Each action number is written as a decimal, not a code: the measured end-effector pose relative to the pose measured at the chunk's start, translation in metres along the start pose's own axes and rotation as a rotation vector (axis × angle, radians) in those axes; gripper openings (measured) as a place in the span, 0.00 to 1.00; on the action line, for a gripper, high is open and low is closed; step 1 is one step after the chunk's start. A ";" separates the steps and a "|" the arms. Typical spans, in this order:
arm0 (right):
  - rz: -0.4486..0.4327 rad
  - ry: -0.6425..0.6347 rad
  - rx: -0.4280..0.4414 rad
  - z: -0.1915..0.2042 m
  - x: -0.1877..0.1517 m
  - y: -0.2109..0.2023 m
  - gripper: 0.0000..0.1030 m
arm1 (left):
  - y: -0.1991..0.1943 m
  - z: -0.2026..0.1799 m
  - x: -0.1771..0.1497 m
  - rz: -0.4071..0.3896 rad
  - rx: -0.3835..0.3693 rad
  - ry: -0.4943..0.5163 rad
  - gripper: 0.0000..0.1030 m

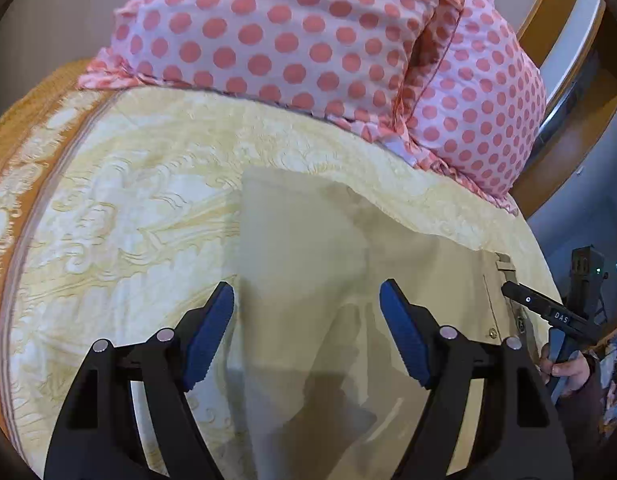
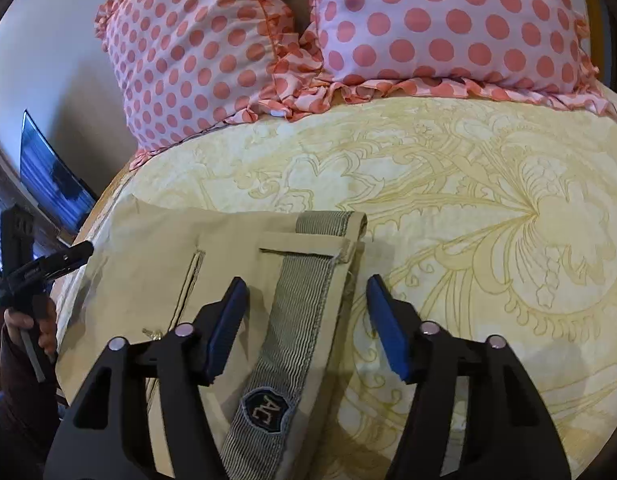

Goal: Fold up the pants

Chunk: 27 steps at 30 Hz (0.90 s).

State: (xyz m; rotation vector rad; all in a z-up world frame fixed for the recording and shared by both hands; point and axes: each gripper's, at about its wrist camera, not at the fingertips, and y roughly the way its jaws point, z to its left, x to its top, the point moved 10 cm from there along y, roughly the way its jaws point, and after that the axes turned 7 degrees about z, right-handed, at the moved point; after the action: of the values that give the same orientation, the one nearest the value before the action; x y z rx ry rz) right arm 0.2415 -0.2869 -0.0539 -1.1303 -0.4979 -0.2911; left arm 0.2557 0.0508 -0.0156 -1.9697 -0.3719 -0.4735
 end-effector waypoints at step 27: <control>-0.082 -0.112 0.116 0.025 0.031 -0.026 0.13 | 0.007 -0.014 0.016 0.018 -0.050 0.024 0.06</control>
State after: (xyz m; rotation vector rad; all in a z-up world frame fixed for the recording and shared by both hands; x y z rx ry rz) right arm 0.2498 -0.2740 -0.0089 -1.0187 -0.6530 -0.2675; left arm 0.2707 0.0357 -0.0079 -2.0121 -0.3301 -0.4983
